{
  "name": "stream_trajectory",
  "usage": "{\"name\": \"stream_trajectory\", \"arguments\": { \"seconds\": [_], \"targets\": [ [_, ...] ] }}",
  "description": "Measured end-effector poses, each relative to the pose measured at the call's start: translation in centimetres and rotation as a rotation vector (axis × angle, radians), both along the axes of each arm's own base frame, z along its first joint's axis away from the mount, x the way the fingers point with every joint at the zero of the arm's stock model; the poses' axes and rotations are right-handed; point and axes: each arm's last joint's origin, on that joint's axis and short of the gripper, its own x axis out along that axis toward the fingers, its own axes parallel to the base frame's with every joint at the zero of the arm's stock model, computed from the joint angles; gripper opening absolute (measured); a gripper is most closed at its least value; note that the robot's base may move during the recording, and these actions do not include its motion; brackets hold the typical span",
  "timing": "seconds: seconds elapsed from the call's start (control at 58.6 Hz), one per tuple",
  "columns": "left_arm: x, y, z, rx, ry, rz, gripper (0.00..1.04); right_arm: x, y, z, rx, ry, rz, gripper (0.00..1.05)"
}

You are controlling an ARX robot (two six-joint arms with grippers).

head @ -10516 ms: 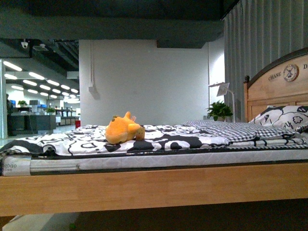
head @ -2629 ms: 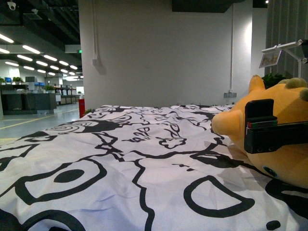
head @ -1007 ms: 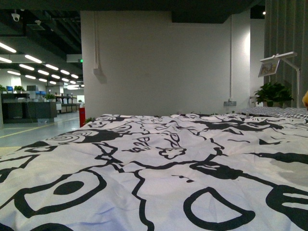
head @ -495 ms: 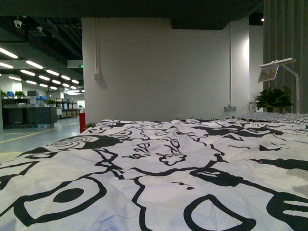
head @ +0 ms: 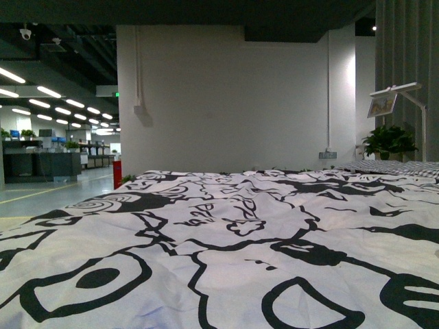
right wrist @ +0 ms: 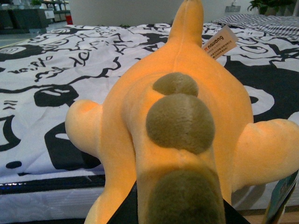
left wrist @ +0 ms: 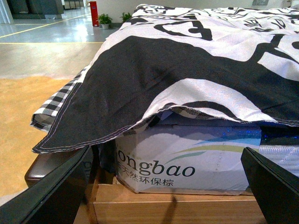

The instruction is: Put away toys

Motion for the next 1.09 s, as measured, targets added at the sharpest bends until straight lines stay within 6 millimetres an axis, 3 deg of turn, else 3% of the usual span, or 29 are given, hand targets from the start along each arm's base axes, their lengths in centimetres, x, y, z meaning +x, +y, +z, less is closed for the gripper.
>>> {"name": "stream_trajectory", "arguments": {
  "seconds": [0.58, 1.093],
  "targets": [
    [0.0, 0.0, 0.0, 0.000, 0.000, -0.001, 0.99, -1.1, 2.8, -3.4, -0.021, -0.005, 0.014, 0.10],
    [0.0, 0.0, 0.0, 0.000, 0.000, 0.000, 0.99, -2.4, 2.9, -5.5, -0.021, -0.002, 0.016, 0.10]
  ]
}}
